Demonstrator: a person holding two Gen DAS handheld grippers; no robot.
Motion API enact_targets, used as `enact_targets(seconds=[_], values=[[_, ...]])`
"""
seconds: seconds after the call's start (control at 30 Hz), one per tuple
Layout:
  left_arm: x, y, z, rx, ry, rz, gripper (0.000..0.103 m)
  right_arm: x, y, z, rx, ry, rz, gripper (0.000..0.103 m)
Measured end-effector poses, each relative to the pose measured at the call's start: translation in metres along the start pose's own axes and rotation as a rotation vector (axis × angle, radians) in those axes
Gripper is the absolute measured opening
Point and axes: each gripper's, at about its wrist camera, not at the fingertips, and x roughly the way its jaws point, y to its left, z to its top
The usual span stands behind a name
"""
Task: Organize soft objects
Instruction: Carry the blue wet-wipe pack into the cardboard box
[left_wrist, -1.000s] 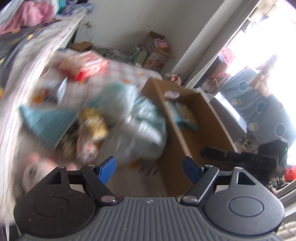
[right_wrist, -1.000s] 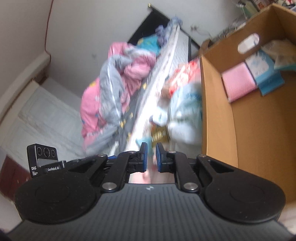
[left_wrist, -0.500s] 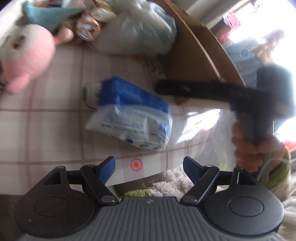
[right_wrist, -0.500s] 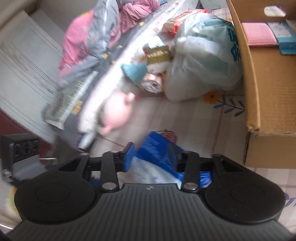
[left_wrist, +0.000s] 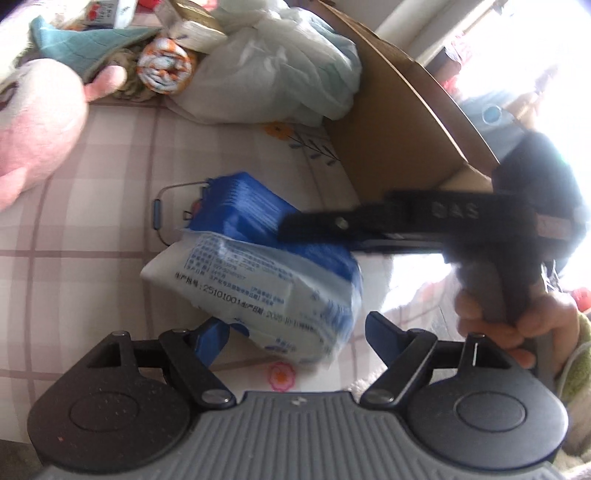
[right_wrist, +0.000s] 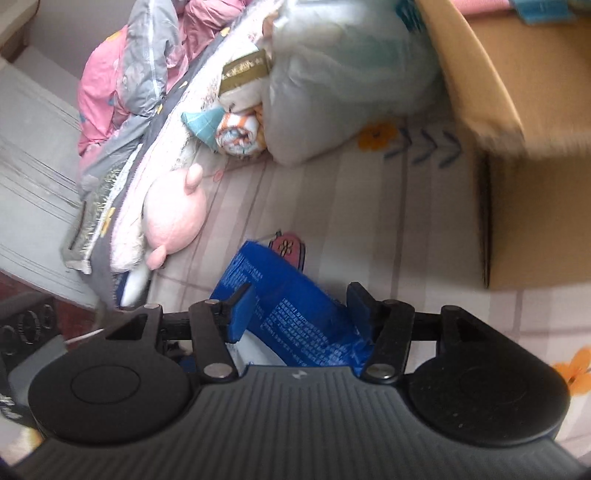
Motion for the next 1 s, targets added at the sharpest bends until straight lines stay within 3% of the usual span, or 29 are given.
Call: enact_targets(seconds=[0.2, 0.47, 0.77, 1.0], values=[[-0.017, 0.001, -0.002, -0.004, -0.065, 0.084, 0.081, 0.006, -0.002, -0.008, 0.063, 0.064, 0.089, 0.041], [-0.065, -0.017, 0.01, 0.046, -0.179, 0.139, 0.081, -0.018, 0.034, -0.002, 0.029, 0.02, 0.176, 0.038], [-0.104, -0.079, 0.068, 0.232, -0.336, 0.186, 0.081, -0.089, 0.059, 0.042, -0.023, -0.176, 0.277, 0.038], [-0.075, -0.146, 0.137, 0.401, -0.335, 0.125, 0.081, -0.159, 0.018, 0.085, 0.019, -0.351, 0.264, 0.037]])
